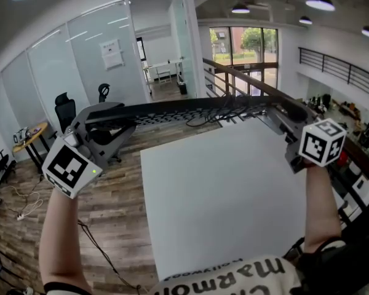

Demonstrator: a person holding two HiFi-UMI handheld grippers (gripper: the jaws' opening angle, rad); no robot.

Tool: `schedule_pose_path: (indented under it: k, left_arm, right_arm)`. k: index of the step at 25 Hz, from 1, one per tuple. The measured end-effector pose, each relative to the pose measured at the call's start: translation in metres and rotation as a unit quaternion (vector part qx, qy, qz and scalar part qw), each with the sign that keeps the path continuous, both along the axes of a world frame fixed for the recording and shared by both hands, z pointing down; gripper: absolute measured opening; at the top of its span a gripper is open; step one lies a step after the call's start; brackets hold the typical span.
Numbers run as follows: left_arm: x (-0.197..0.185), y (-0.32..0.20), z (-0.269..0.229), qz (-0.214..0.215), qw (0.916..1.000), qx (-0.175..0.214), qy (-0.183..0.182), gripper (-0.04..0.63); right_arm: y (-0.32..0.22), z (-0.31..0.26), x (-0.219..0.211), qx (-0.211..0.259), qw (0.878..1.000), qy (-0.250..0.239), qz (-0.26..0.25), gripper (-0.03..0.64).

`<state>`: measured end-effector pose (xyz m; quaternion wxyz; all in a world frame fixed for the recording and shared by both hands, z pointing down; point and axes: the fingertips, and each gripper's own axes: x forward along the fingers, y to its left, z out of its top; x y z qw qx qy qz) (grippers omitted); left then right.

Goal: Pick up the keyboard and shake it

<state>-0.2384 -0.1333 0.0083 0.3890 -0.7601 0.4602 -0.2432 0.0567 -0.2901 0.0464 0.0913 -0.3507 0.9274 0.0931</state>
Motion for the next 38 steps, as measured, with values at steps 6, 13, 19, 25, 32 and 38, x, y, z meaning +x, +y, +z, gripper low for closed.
schedule_pose_path:
  k: [6,13,19,25,32,38]
  left_arm:
    - [0.007,0.015,-0.016,0.002,0.9997,0.025,-0.004,0.178]
    - [0.030,0.028,-0.016,0.002,0.9851,0.112,-0.130,0.181]
    - [0.037,0.029,-0.023,0.011,0.9804,0.129,-0.149,0.179]
    - [0.057,0.039,-0.019,0.019,0.9747,0.137,-0.176,0.181]
    - [0.046,0.039,-0.013,0.022,0.9934,0.070,-0.088,0.161]
    - [0.034,0.031,-0.013,0.018,0.9979,0.062,-0.008,0.156]
  right_arm:
    - [0.017,-0.018,0.010,0.040,0.999,-0.017,0.008,0.221]
    - [0.015,-0.009,0.021,0.031,0.999,-0.032,0.006,0.225]
    - [0.016,-0.009,0.027,0.033,0.998,-0.045,0.010,0.225]
    - [0.015,0.000,0.039,0.025,0.998,-0.050,0.004,0.227]
    - [0.027,-0.013,0.043,0.052,0.998,-0.038,-0.007,0.227]
    - [0.024,-0.027,0.038,0.071,0.997,-0.030,0.002,0.227]
